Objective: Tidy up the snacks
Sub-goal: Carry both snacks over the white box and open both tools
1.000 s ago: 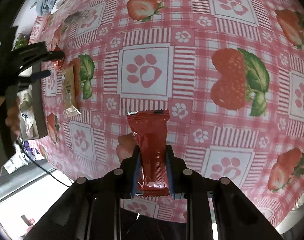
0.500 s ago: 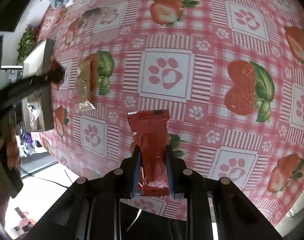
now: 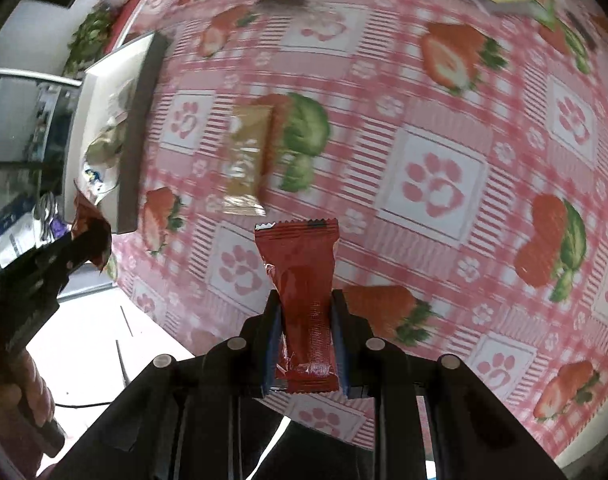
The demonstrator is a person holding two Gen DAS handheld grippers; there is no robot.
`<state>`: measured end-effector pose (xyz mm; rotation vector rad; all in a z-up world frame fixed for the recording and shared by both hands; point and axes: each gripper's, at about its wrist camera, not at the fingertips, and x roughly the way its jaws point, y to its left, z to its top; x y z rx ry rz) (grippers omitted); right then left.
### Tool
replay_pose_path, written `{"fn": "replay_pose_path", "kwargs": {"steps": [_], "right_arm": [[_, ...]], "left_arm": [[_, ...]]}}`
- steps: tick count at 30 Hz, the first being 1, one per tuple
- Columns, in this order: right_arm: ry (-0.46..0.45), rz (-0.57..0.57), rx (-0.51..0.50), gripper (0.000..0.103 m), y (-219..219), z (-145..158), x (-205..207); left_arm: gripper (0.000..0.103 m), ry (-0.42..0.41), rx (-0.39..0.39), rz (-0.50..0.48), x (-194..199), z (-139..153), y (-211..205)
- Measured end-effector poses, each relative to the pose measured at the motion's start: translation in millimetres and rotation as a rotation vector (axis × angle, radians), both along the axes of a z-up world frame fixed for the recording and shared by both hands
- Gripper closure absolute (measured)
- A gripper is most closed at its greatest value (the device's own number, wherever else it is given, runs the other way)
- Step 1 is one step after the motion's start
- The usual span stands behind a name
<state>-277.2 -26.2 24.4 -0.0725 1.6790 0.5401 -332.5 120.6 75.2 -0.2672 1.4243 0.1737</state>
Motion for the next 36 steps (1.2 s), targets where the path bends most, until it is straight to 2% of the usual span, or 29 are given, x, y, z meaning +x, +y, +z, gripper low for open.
{"fn": "replay_pose_path", "kwargs": {"steps": [8,16,20,28,36], "right_arm": [[-0.037,0.084,0.044,0.078,52,20,1],[-0.069,0.118,0.053,0.078,104,31,8],[-0.076,0.080,0.066,0.078,139,26,23],[-0.057,-0.047,0.069,0.078,214,13,57],[-0.016,-0.046,0.024,0.078,289,-6,81]], "left_arm": [[0.078,-0.055,0.056,0.099,-19,28,45],[0.078,-0.085,0.069,0.157,-15,34,101],[0.078,-0.081,0.080,0.129,-3,31,134],[0.078,-0.031,0.087,-0.041,42,-2,203],[0.078,0.024,0.033,-0.038,60,-37,243]]}}
